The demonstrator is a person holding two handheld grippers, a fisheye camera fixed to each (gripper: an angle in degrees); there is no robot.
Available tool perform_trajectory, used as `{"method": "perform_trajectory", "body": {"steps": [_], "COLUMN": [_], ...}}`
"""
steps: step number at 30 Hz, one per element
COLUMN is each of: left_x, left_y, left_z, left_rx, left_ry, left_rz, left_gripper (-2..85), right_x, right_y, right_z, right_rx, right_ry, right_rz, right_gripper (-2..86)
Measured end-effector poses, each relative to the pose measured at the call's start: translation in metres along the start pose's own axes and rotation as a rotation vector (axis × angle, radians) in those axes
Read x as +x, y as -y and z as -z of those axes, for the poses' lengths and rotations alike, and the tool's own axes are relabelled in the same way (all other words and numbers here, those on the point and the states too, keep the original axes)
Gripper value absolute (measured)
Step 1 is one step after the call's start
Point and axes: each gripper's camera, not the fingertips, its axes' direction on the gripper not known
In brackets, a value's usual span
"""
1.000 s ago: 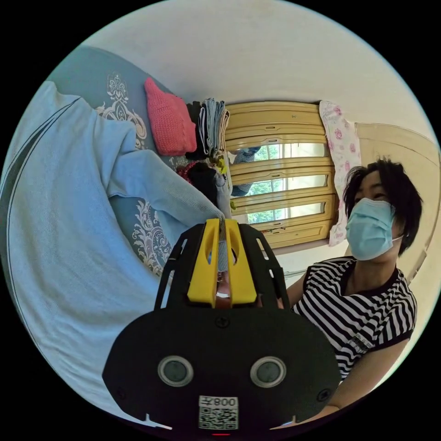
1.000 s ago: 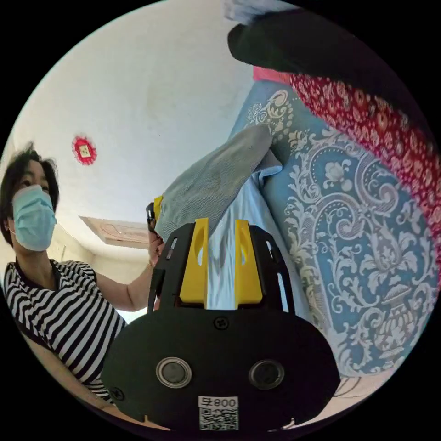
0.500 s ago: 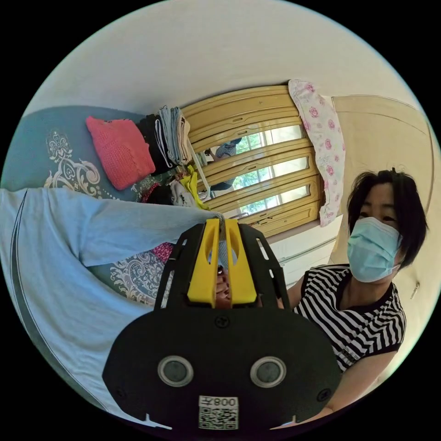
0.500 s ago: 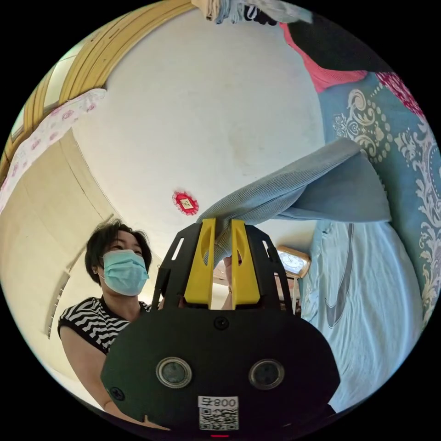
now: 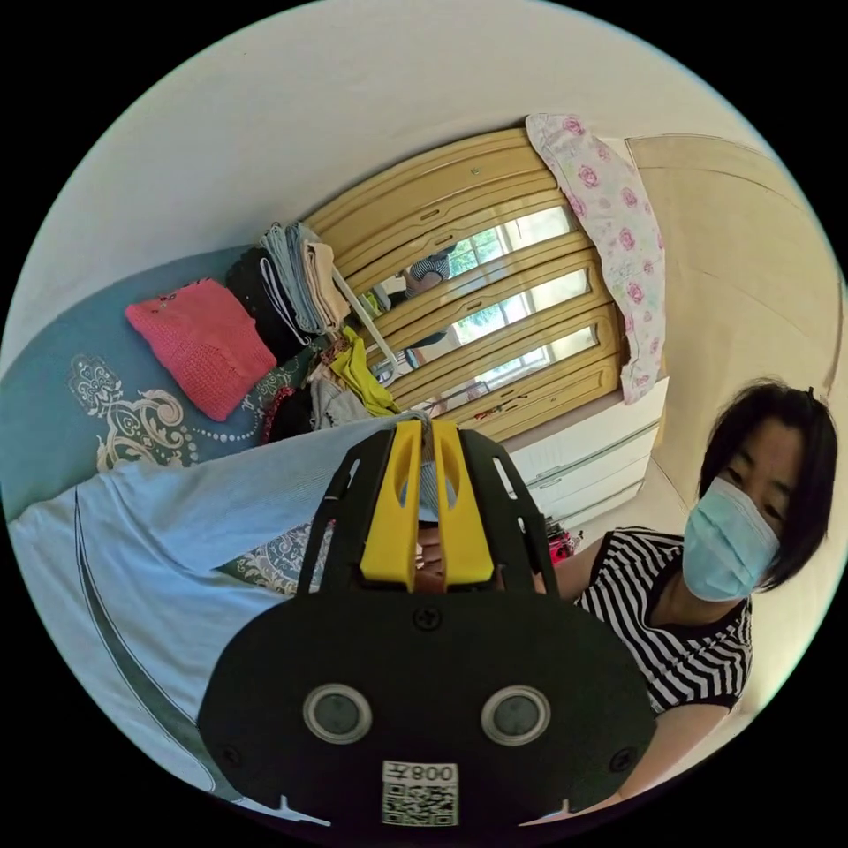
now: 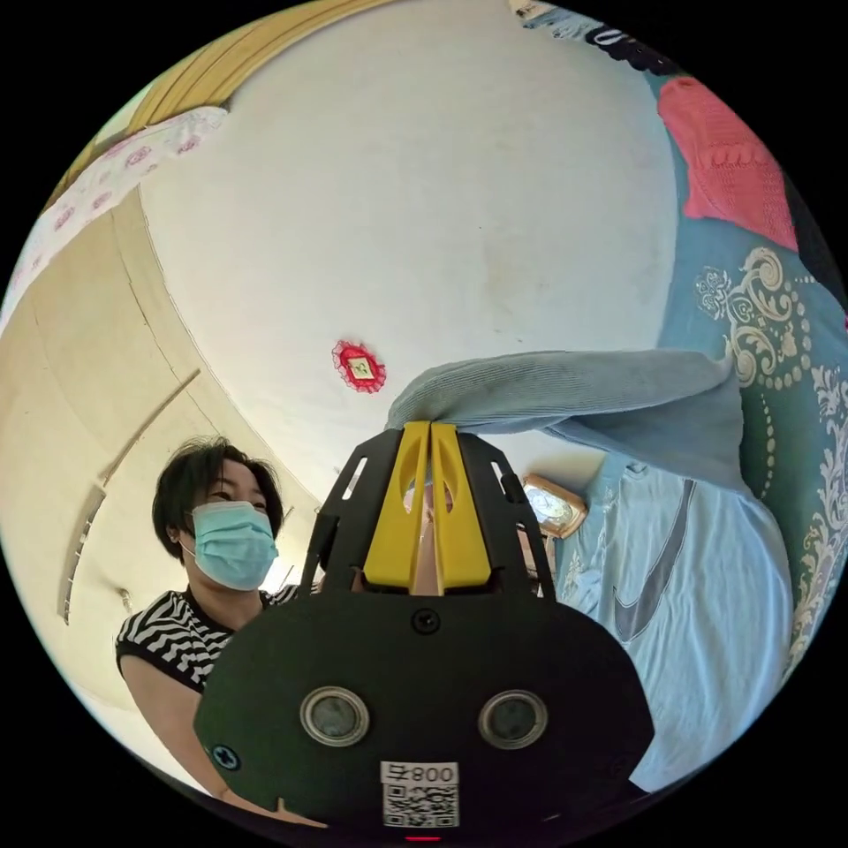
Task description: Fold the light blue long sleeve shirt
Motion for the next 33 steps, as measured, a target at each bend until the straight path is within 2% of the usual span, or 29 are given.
{"method": "perform_trajectory", "body": {"steps": [4, 9, 14, 19, 20, 22, 25, 27, 29, 33], "left_x": [0.016, 0.008, -0.031, -0.103, -0.119, -0.13, -0.116, -0.099, -0.075, -0.068], "left_y": [-0.01, -0.061, -0.155, -0.241, -0.259, -0.276, -0.282, -0.275, -0.258, -0.233], "left_z": [0.032, 0.089, 0.147, 0.166, 0.169, 0.175, 0.181, 0.175, 0.155, 0.112], "left_rx": [-0.023, -0.007, 0.032, -0.002, 0.013, 0.089, 0.253, 0.278, 0.207, -0.037], "left_ry": [0.09, 0.246, 0.414, 0.567, 0.586, 0.607, 0.706, 0.796, 0.949, 1.068], "left_rz": [-0.043, 0.057, 0.342, 0.673, 0.766, 0.825, 0.764, 0.686, 0.554, 0.362], "left_gripper": [2.5, 2.5, 2.7, 3.3, 3.6, 4.3, 6.1, 7.4, 8.5, 10.0], "right_x": [0.01, 0.06, 0.148, 0.208, 0.212, 0.213, 0.207, 0.204, 0.203, 0.202], "right_y": [-0.007, -0.039, -0.09, -0.114, -0.114, -0.112, -0.108, -0.108, -0.108, -0.112], "right_z": [-0.045, -0.11, -0.164, -0.171, -0.173, -0.178, -0.189, -0.198, -0.21, -0.234], "right_rx": [-0.086, -0.195, -0.43, -0.502, -0.508, -0.511, -0.532, -0.549, -0.571, -0.603], "right_ry": [-0.022, -0.083, -0.388, -0.587, -0.646, -0.694, -0.774, -0.803, -0.817, -0.849], "right_rz": [0.012, -0.052, -0.158, -0.272, -0.264, -0.234, -0.173, -0.141, -0.128, -0.086], "right_gripper": [0.1, 0.0, 0.0, 0.0, 0.0, 0.0, 0.0, 0.0, 0.1, 0.3]}}
